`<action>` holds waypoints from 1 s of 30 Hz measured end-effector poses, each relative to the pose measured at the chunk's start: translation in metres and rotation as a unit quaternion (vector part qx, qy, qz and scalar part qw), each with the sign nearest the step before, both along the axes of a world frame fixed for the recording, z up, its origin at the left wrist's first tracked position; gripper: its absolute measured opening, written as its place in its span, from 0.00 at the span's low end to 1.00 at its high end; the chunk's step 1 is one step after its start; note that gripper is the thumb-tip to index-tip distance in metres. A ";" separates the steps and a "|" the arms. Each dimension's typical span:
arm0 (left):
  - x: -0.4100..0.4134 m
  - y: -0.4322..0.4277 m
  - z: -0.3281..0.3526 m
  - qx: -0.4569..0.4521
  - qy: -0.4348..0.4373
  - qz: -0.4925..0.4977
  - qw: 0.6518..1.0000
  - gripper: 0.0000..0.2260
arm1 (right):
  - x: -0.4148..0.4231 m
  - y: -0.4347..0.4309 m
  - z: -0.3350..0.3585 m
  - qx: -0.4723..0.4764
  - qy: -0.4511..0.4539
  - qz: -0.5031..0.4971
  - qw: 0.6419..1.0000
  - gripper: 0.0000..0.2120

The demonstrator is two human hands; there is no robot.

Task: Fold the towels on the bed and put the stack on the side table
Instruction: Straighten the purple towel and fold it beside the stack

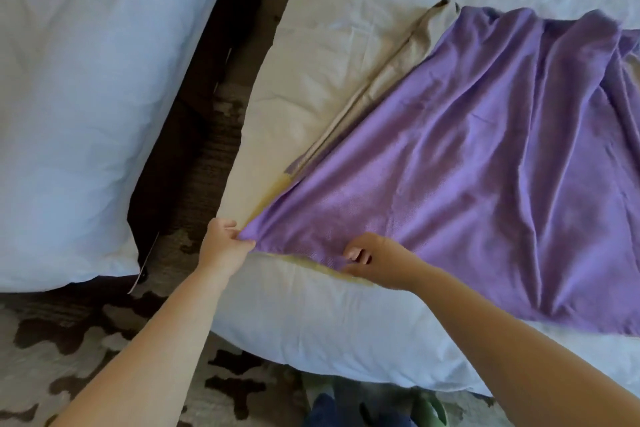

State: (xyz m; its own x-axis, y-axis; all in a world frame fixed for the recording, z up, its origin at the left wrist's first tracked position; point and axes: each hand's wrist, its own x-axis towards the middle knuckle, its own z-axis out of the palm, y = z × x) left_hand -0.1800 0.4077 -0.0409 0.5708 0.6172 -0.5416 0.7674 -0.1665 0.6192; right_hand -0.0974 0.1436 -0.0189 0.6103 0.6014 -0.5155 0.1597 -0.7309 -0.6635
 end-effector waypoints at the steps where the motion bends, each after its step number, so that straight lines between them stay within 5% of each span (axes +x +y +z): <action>1: 0.003 0.001 -0.002 -0.004 0.007 -0.013 1.000 0.25 | 0.005 -0.002 -0.002 0.009 -0.001 -0.032 0.999 0.07; 9: 0.074 -0.006 -0.016 0.040 0.060 -0.149 0.986 0.30 | 0.066 -0.028 -0.016 -0.017 -0.054 -0.188 0.980 0.02; 22: 0.255 -0.057 -0.011 0.024 -0.089 -0.228 0.969 0.14 | 0.204 -0.029 -0.010 0.043 -0.052 -0.262 0.963 0.02; 30: 0.368 -0.081 -0.002 -0.120 -0.149 -0.201 0.961 0.12 | 0.330 -0.025 0.003 0.055 -0.094 -0.372 0.922 0.06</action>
